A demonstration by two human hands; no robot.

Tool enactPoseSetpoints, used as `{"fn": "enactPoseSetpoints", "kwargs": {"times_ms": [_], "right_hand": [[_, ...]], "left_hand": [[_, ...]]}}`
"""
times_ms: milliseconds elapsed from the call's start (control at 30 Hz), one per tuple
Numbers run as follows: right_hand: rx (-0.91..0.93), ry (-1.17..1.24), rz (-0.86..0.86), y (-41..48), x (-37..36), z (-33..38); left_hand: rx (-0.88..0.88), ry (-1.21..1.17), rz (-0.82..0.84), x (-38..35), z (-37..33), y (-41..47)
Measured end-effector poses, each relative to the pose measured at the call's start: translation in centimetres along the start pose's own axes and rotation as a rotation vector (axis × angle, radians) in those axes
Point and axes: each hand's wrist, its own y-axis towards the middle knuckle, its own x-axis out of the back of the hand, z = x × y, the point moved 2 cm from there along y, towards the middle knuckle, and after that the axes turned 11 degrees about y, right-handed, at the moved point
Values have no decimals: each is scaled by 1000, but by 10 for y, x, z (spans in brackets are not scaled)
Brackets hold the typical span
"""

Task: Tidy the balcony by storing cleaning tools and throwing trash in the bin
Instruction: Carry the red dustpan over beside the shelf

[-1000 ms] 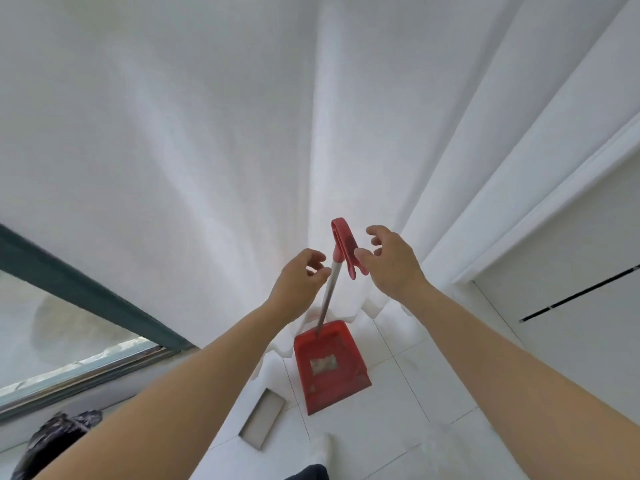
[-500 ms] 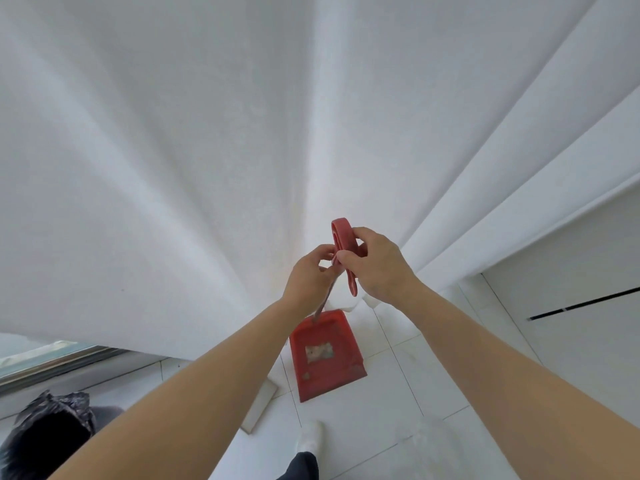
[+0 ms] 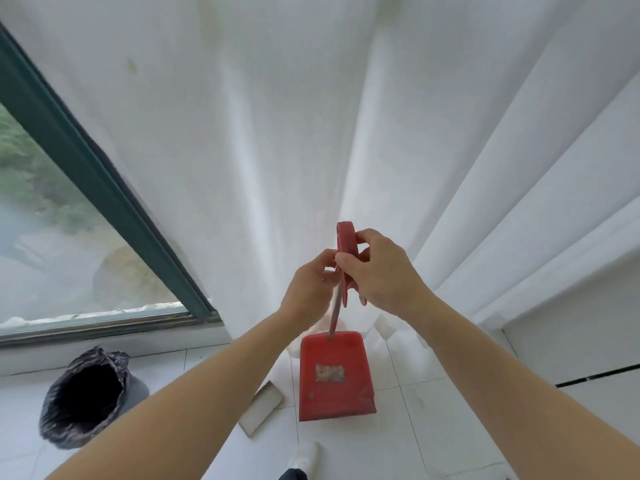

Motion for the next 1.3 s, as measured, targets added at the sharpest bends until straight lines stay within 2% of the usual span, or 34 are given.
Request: {"fn": "enactPoseSetpoints", "kwargs": {"times_ms": [300,533,667,967,1300], "right_hand": [[279,-61,183,-117,-34,97],[482,-84,415,-176,-109,172],[539,-109,559,-208,-182,206],[670,-144,777,-293,-376,281],[698,-59,1005,-381,-579,356]], "left_hand": [[-48,116,-379,73,-36,-151],[8,118,-619,154,-14,-250],[85,126,-735,206,22,-312],[255,-31,-903,337,123,-463],[417,17,-1110,480,230,-605]]}}
